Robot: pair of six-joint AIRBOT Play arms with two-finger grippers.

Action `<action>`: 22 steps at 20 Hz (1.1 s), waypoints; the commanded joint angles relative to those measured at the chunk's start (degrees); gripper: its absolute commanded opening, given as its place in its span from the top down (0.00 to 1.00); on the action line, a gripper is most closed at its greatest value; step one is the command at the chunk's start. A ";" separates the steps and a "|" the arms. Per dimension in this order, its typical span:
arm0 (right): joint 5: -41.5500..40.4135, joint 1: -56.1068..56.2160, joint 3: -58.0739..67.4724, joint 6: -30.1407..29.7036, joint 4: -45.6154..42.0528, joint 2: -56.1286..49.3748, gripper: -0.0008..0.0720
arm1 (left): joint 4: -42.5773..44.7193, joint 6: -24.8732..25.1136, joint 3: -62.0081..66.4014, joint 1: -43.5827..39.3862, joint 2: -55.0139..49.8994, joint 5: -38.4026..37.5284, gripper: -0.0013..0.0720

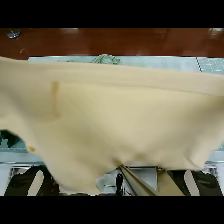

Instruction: Fold the shirts.

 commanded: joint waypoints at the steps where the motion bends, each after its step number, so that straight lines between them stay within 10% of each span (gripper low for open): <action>1: -8.74 0.04 -12.28 -2.73 5.18 -5.38 0.94 | -4.50 1.86 -4.33 -0.04 -11.37 0.22 0.96; 13: -30.88 0.04 -9.70 -8.15 19.56 -51.63 0.94 | -5.55 -2.99 -4.74 -8.48 -48.13 20.00 0.96; 22: -19.78 -0.72 1.57 -8.15 13.84 -61.57 0.94 | -1.79 0.00 -4.85 -9.97 -51.19 4.81 0.96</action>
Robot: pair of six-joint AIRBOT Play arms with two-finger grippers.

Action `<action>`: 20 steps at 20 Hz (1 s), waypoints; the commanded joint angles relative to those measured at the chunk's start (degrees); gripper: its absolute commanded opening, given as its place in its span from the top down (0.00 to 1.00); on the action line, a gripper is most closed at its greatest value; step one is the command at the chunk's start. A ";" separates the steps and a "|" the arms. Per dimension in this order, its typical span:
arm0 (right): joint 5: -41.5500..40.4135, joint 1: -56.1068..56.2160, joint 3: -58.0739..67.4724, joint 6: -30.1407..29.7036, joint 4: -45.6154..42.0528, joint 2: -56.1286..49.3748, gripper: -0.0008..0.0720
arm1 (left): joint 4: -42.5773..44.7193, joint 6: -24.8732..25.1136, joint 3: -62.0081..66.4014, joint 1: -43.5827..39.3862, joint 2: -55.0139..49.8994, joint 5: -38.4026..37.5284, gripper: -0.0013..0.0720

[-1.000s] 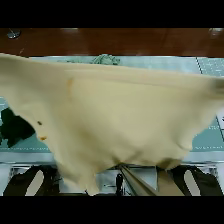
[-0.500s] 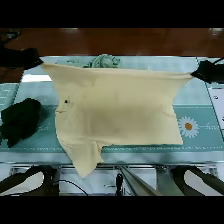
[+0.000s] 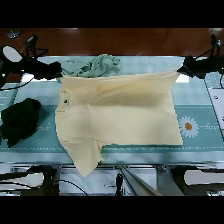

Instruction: Fold the shirts.

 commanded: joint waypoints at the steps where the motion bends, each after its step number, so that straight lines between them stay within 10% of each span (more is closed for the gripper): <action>1: 8.48 -0.50 1.92 -0.04 -7.76 -1.95 0.94 | 5.38 1.84 -0.42 -0.13 -0.48 -10.69 0.96; 10: 11.63 -0.46 -8.26 -1.60 -8.66 -4.81 0.94 | 6.51 1.79 -13.42 -0.17 -0.66 -11.39 0.95; 11: 11.34 -0.44 -8.41 -1.51 -7.76 -4.98 0.83 | 5.33 1.79 -13.33 -0.15 -0.63 -11.43 0.90; 12: 11.61 -0.46 -8.37 -1.18 -5.99 -4.92 0.28 | 4.76 1.60 -13.14 -0.15 -0.63 -12.44 0.50; 13: 13.00 -0.63 -7.74 -2.21 -5.05 -4.50 0.14 | 4.87 1.66 -12.74 -0.15 -0.61 -14.49 0.03; 20: 11.34 -11.65 -17.03 -2.16 -8.59 13.14 0.14 | 9.25 1.62 -23.12 8.13 14.14 -18.80 0.03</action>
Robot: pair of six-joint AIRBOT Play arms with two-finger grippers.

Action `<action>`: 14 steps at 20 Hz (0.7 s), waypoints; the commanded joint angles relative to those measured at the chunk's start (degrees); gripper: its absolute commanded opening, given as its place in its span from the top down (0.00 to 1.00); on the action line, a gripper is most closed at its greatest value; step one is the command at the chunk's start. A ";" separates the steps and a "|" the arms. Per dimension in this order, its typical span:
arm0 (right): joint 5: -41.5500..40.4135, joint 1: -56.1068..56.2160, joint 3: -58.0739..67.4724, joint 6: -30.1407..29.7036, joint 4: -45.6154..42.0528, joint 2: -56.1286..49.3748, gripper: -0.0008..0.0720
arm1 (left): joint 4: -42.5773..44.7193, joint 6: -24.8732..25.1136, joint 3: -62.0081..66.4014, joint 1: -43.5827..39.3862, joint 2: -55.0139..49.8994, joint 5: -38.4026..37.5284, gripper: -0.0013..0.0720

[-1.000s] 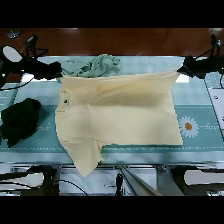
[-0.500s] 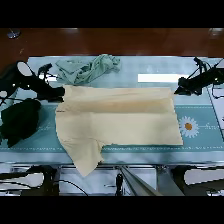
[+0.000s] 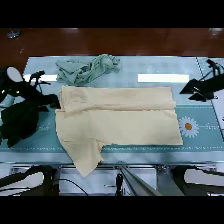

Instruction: Fold the shirts.

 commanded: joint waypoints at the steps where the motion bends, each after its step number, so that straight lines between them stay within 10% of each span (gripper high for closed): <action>1: -7.30 -6.64 -12.13 -0.24 3.43 11.74 0.14 | -1.38 0.35 -10.51 6.49 9.42 -1.27 0.03; 6: -15.87 -8.52 -36.96 -7.41 17.81 27.61 0.14 | -16.06 4.09 -29.57 17.92 18.60 -0.13 0.03; 14: -13.14 -8.52 -41.66 -8.74 20.06 29.62 0.14 | -21.42 4.81 -41.31 13.94 20.98 3.63 0.03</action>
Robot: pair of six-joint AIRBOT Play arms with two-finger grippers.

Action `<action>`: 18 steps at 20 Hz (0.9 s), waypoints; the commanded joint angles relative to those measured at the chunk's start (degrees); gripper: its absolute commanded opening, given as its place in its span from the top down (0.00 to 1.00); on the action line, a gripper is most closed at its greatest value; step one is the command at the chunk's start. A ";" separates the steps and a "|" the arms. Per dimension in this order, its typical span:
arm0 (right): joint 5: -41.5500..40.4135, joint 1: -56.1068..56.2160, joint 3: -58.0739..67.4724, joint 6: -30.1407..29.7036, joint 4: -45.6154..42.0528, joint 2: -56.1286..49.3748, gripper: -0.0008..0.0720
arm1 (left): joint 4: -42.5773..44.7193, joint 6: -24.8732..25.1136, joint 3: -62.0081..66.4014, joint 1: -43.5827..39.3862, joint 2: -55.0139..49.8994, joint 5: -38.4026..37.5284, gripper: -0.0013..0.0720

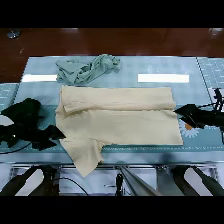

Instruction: Fold the shirts.

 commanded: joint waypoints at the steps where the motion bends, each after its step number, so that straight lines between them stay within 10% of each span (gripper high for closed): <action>1: 0.37 -0.11 -1.38 -0.63 1.75 0.76 0.14 | -5.77 1.51 -5.16 -1.66 0.66 3.32 0.03; 7: -0.94 -3.08 3.98 5.27 -6.75 0.76 0.14 | -12.70 4.00 -10.10 -10.56 0.63 9.90 0.03; 8: -0.07 -5.73 5.33 7.89 -11.74 0.76 0.14 | -12.68 4.07 -10.05 -11.76 0.66 9.97 0.14; 10: 3.63 -10.84 5.22 12.85 -22.34 0.76 0.14 | -13.90 6.97 -9.77 -12.17 0.79 9.31 0.94; 13: 8.35 -11.78 -0.83 17.11 -33.09 0.76 0.14 | -18.93 9.16 -9.31 -12.15 2.19 8.74 0.96; 18: 10.75 -11.76 -6.08 12.57 -22.93 -2.49 0.14 | -20.41 9.14 -8.96 -12.15 4.42 8.63 0.96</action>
